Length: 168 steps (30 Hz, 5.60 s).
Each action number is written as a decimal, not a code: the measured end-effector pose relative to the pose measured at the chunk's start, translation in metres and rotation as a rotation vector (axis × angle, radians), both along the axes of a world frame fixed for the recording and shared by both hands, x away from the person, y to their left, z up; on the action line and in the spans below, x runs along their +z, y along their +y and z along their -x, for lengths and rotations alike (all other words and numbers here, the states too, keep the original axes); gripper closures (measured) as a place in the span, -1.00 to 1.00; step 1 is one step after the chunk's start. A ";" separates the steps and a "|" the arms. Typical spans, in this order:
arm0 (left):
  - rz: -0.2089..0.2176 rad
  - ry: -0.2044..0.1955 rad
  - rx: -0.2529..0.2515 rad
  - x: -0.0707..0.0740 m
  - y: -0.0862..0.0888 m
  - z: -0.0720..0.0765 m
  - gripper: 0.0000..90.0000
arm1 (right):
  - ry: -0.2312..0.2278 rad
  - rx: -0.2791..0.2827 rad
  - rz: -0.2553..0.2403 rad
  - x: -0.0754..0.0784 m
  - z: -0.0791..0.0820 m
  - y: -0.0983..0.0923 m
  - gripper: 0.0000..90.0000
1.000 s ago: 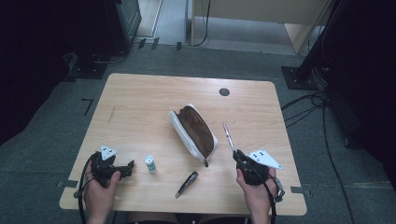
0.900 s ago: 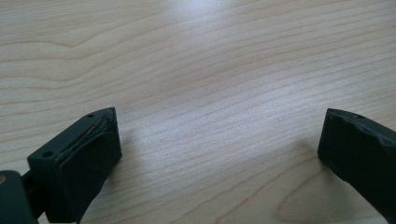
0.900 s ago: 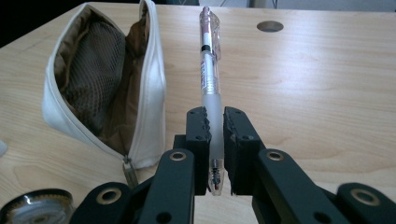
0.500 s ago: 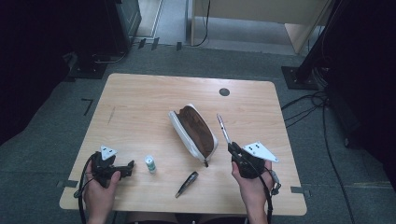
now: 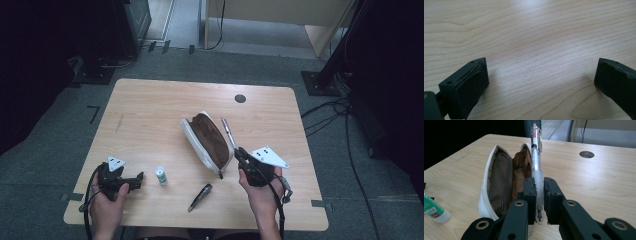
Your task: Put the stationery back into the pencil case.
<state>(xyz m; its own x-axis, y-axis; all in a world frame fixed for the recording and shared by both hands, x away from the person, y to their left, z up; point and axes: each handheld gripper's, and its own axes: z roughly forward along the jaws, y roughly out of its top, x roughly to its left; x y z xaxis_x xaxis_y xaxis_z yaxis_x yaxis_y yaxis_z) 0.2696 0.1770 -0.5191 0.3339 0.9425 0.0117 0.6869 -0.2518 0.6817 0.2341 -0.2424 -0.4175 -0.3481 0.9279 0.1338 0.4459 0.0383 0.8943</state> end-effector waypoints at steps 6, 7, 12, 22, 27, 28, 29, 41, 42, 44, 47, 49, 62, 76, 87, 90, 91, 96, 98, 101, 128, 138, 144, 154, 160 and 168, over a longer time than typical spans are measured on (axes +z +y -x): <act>0.000 0.000 0.000 0.000 0.000 0.000 -1.00 | 0.002 0.020 0.001 -0.001 -0.004 0.009 0.81; 0.000 0.000 0.000 0.000 0.000 0.000 -1.00 | 0.004 0.025 0.001 -0.002 -0.004 0.010 0.81; 0.000 0.000 0.000 0.000 0.000 0.000 -1.00 | 0.009 0.043 0.003 -0.003 -0.008 0.017 0.81; 0.000 0.000 0.000 0.000 0.000 0.000 -1.00 | 0.042 0.075 0.015 -0.012 -0.019 0.033 0.81; 0.000 0.000 0.000 0.000 0.000 0.000 -1.00 | 0.065 0.088 0.027 -0.018 -0.025 0.038 0.81; 0.000 0.000 0.000 0.000 0.000 0.000 -1.00 | 0.070 0.089 0.031 -0.019 -0.026 0.039 0.81; 0.000 0.000 0.000 0.000 0.000 0.000 -1.00 | 0.075 0.091 0.037 -0.020 -0.027 0.040 0.81; 0.000 0.000 0.000 0.000 0.000 0.000 -1.00 | 0.128 0.109 0.082 -0.029 -0.042 0.047 0.80; 0.000 0.000 0.000 0.000 0.000 0.000 -1.00 | 0.136 0.109 0.081 -0.029 -0.043 0.047 0.80; 0.000 0.000 0.000 0.000 0.000 0.000 -1.00 | 0.144 0.111 0.081 -0.030 -0.045 0.047 0.80; 0.000 0.000 0.000 0.000 0.000 0.000 -1.00 | 0.148 0.102 0.090 -0.032 -0.046 0.048 0.80; 0.000 0.000 0.000 0.000 0.000 0.000 -1.00 | 0.153 0.102 0.093 -0.032 -0.047 0.048 0.80; 0.000 0.000 0.000 0.000 0.000 0.000 -1.00 | 0.171 0.097 0.131 -0.034 -0.053 0.053 0.80; 0.000 0.000 0.000 0.000 0.000 0.000 -1.00 | 0.206 0.096 0.206 -0.043 -0.062 0.059 0.80; 0.000 0.000 0.000 0.000 0.000 0.000 -1.00 | 0.239 0.101 0.226 -0.049 -0.065 0.064 0.78; 0.000 0.000 0.001 0.000 0.000 0.000 -1.00 | 0.242 0.107 0.224 -0.049 -0.065 0.063 0.76; 0.000 0.000 0.000 0.000 0.000 0.000 -1.00 | 0.241 0.109 0.220 -0.049 -0.065 0.063 0.74; 0.001 0.000 -0.001 0.000 0.000 0.000 -1.00 | 0.238 0.105 0.198 -0.048 -0.064 0.059 0.71; 0.001 0.000 -0.001 0.000 0.000 0.000 -1.00 | 0.230 0.106 0.193 -0.046 -0.063 0.057 0.71; 0.001 0.000 -0.001 0.000 0.000 0.000 -1.00 | 0.215 0.104 0.182 -0.043 -0.060 0.055 0.70; -0.001 0.001 -0.002 0.000 0.000 0.000 -1.00 | 0.037 0.217 0.049 -0.003 -0.017 0.063 0.37; -0.001 0.000 -0.002 0.000 0.000 0.000 -1.00 | 0.026 0.305 0.052 -0.009 -0.016 0.088 0.22; 0.000 0.000 -0.001 0.000 0.000 0.000 -1.00 | 0.034 0.326 0.053 -0.011 -0.015 0.098 0.21; -0.001 0.000 -0.002 0.000 0.000 0.000 -1.00 | 0.037 0.355 0.054 -0.015 -0.014 0.109 0.22; 0.000 0.001 -0.002 0.000 0.000 0.000 -1.00 | 0.037 0.371 0.052 -0.017 -0.014 0.114 0.23; 0.000 0.000 -0.002 0.000 0.000 0.000 -1.00 | 0.040 0.400 0.044 -0.020 -0.014 0.126 0.23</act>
<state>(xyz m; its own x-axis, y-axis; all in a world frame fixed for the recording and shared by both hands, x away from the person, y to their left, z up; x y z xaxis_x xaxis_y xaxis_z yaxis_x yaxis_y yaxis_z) 0.2698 0.1770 -0.5190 0.3354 0.9420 0.0119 0.6868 -0.2531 0.6814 0.2476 -0.1168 -0.4374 -0.6785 0.7251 0.1176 0.4222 0.2540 0.8702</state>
